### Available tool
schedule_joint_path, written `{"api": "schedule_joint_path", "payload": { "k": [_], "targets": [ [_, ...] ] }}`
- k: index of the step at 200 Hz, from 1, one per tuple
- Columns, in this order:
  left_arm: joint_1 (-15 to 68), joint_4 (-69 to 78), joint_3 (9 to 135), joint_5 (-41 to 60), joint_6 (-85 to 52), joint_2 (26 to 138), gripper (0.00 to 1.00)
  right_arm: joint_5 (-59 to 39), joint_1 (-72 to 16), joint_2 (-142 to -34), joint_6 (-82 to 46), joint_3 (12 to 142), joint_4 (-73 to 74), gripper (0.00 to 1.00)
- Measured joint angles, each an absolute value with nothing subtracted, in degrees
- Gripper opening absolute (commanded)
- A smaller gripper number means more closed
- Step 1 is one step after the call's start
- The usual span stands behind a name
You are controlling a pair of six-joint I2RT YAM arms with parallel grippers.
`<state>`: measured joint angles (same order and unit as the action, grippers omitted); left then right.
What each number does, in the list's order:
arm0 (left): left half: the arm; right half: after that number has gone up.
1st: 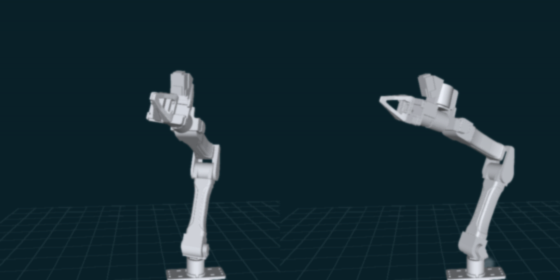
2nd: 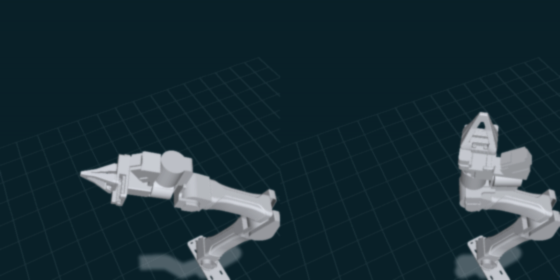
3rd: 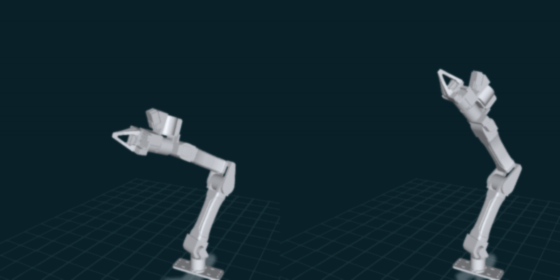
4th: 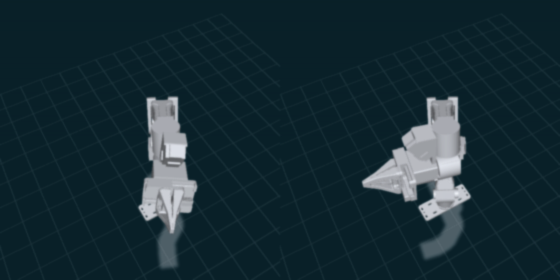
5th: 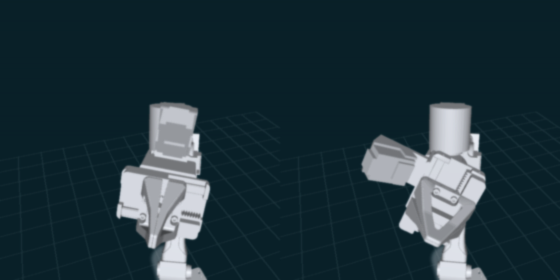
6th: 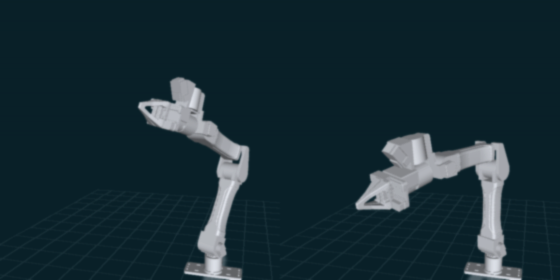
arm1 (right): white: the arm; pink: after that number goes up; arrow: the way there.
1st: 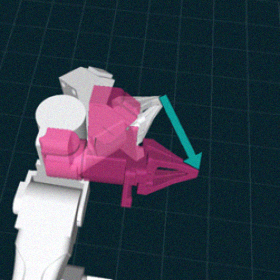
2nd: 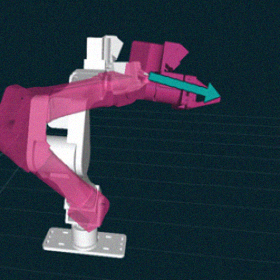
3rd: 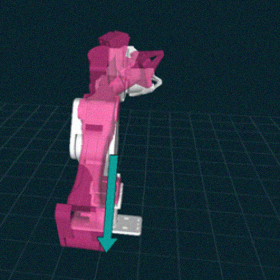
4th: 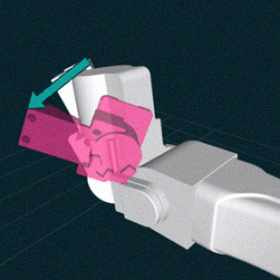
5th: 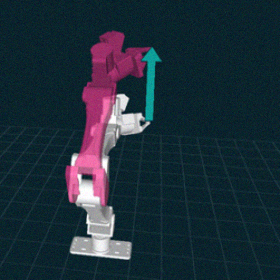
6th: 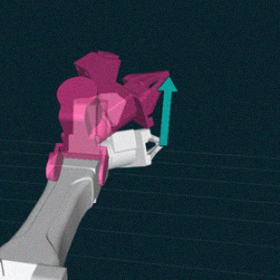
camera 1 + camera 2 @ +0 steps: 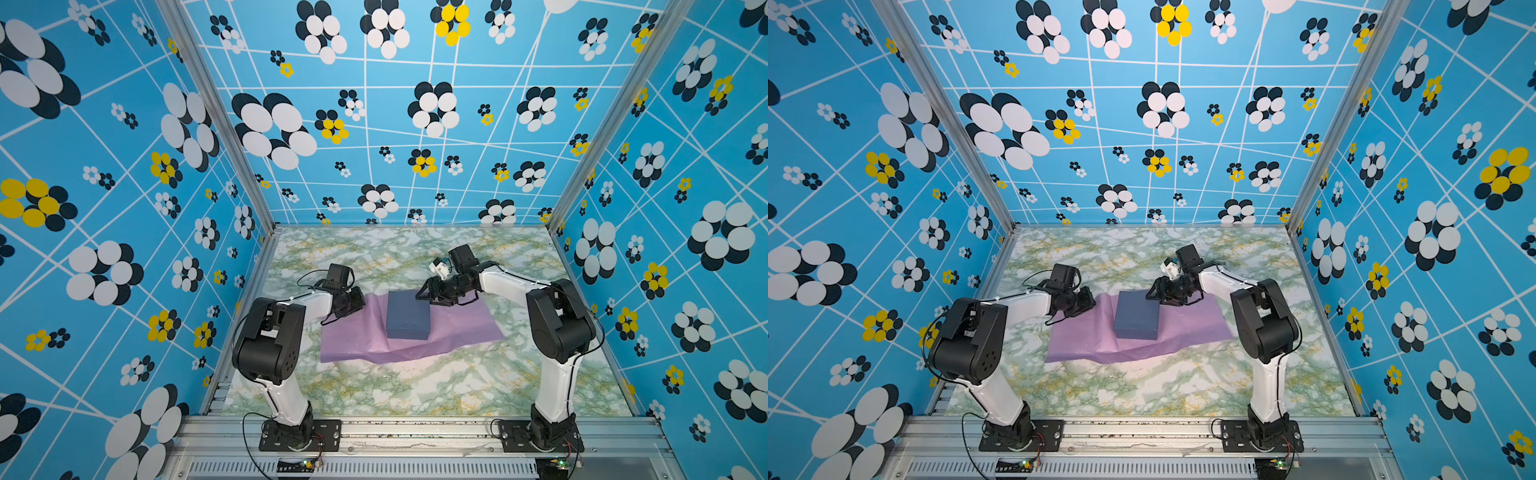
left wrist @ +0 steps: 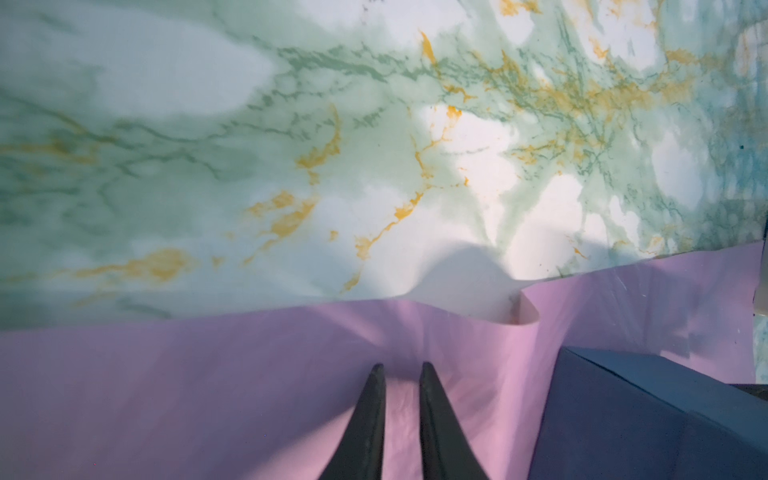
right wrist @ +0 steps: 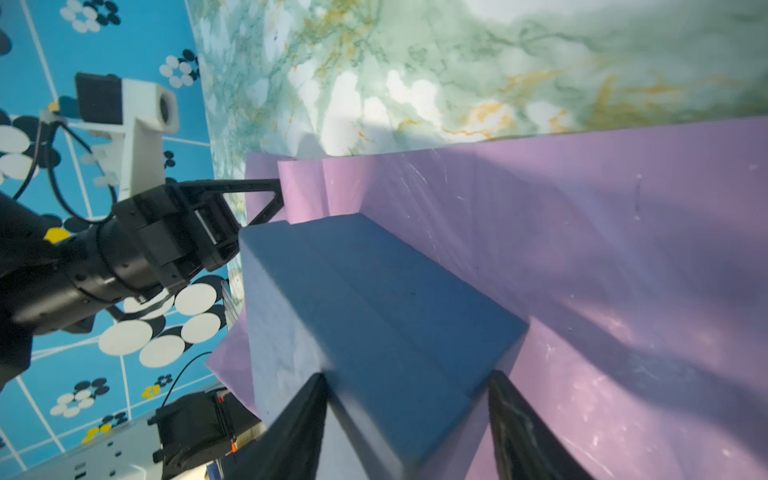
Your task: Wrap the gift box in paper
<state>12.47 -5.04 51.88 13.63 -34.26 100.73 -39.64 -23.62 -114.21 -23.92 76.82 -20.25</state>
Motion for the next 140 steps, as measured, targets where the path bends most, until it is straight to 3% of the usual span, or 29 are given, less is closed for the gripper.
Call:
{"api": "schedule_joint_path", "payload": {
  "k": [40,65,87,140],
  "targets": [
    [12.49,-5.04,51.88,13.37,-34.24,100.73,0.19,-42.98,-23.62,-115.24,-19.99,77.32,-19.79,0.58],
    [12.69,-5.74,52.27,12.99,-33.87,100.73,0.22,-43.40,-23.62,-115.24,-18.28,77.34,-19.81,0.69],
    [13.04,-6.94,52.05,11.40,-33.85,99.66,0.25,-42.39,-23.35,-115.13,-18.98,77.28,-19.84,0.72],
    [12.99,-13.74,45.50,9.39,-36.34,86.48,0.30,-41.23,-19.73,-105.12,-25.96,66.24,-14.55,0.76]
  ]
}}
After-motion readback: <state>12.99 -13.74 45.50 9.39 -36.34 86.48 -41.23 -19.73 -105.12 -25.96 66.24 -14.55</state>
